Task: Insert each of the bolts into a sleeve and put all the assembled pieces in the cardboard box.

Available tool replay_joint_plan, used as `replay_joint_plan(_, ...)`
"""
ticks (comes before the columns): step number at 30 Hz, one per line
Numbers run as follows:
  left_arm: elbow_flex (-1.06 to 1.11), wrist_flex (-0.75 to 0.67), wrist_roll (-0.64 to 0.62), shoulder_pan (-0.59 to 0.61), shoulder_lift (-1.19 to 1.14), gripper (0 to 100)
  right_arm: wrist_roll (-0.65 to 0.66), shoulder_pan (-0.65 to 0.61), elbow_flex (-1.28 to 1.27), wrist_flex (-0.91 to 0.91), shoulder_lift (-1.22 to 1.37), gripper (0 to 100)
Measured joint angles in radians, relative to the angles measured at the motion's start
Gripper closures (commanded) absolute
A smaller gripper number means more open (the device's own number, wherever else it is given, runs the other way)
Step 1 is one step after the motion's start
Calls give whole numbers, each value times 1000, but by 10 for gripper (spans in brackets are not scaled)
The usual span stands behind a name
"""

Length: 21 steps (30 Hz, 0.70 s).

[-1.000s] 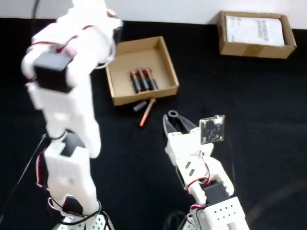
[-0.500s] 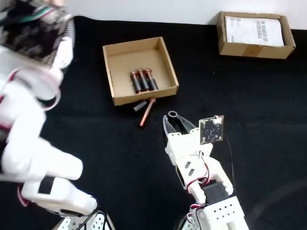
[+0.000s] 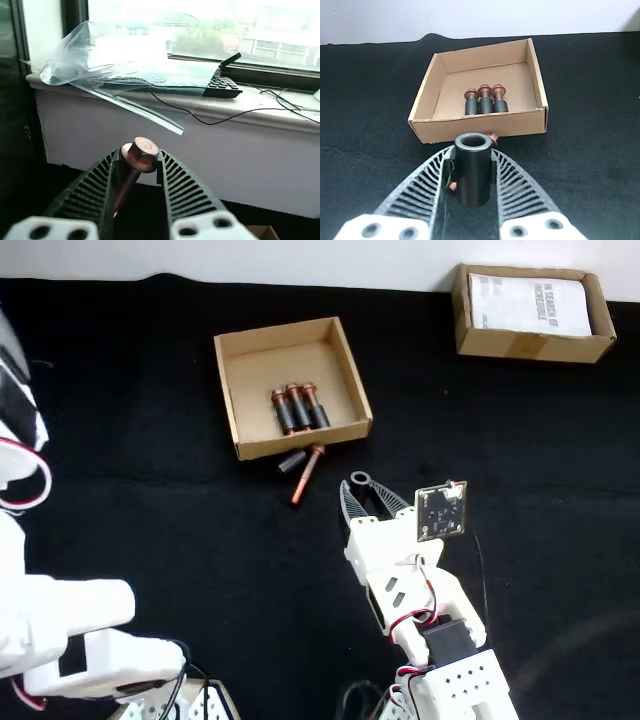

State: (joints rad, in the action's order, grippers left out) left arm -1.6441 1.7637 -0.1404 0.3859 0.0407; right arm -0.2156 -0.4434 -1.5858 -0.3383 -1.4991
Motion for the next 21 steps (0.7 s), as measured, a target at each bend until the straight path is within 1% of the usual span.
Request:
replay_joint_plan(4, 18, 0, -153, 54, 2, 992, 0, 0, 0, 0, 0, 991)
replay_joint_plan(7, 109, 0, -218, 43, 6, 992, 0, 0, 0, 0, 0, 991)
replay_joint_plan(11, 275, 0, -236, -86, 3, 992, 0, 0, 0, 0, 0, 991)
replay_joint_plan(15, 440, -14, -255, -264, 3, 992, 0, 0, 0, 0, 0, 991)
replay_joint_plan(18, 552, -104, -351, -382, 2, 992, 0, 0, 0, 0, 0, 991)
replay_joint_plan(21, 658, -242, -439, -451, 2, 992, 0, 0, 0, 0, 0, 991)
